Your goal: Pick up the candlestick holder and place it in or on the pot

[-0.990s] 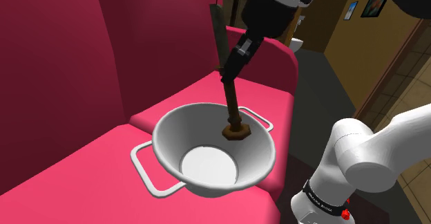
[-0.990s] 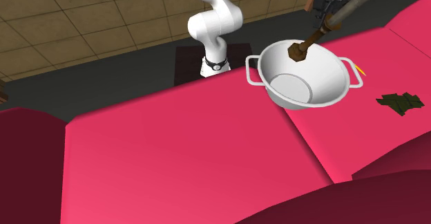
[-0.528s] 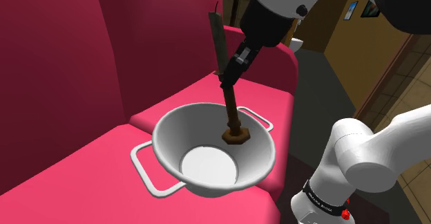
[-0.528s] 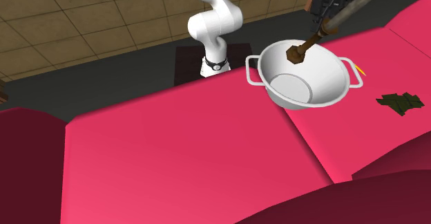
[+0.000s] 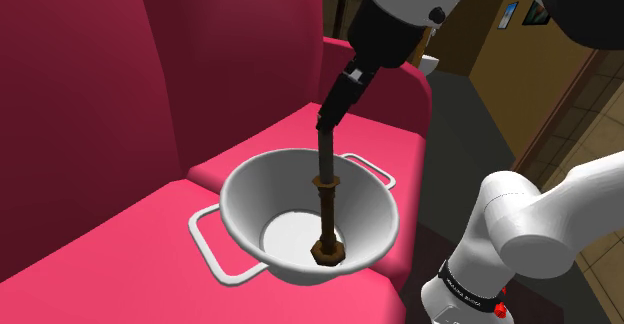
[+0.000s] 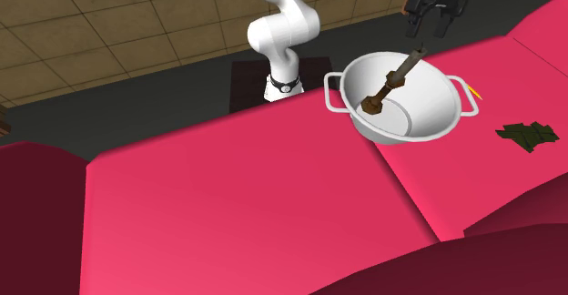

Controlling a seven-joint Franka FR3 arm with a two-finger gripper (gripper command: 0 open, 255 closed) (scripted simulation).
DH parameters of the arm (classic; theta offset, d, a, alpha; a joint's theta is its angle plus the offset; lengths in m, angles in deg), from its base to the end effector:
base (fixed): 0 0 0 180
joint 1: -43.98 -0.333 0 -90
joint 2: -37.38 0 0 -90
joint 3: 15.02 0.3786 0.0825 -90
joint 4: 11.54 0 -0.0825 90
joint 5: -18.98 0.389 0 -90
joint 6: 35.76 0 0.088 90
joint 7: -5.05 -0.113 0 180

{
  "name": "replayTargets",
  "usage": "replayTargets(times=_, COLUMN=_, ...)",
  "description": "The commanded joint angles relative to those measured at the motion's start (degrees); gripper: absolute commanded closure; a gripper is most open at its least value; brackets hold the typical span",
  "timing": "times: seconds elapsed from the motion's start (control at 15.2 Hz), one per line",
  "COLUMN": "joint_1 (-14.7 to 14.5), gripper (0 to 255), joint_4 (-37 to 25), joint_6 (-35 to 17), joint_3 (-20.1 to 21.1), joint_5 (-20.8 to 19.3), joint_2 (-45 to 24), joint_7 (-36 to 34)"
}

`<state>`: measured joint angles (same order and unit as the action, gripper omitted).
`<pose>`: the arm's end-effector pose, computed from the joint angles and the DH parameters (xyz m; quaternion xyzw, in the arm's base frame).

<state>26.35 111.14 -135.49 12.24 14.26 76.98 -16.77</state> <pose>0.1968 0.2914 0.6909 0.9612 0.1672 0.1940 0.1028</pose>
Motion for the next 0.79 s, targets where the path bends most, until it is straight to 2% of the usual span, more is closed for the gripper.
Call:
replayTargets(times=0.0, joint_1=0.04, gripper=0, joint_4=-2.04, joint_6=1.91, joint_3=0.18, joint_5=0.05, joint_2=-0.14, joint_7=0.0)
replayTargets(times=0.2, joint_1=0.32, gripper=0, joint_4=-8.12, joint_6=7.24, joint_3=0.85, joint_5=0.06, joint_2=-0.93, joint_7=-0.07)
replayTargets(times=0.73, joint_1=0.32, gripper=0, joint_4=-8.12, joint_6=7.24, joint_3=0.86, joint_5=0.06, joint_2=-0.92, joint_7=-0.06)
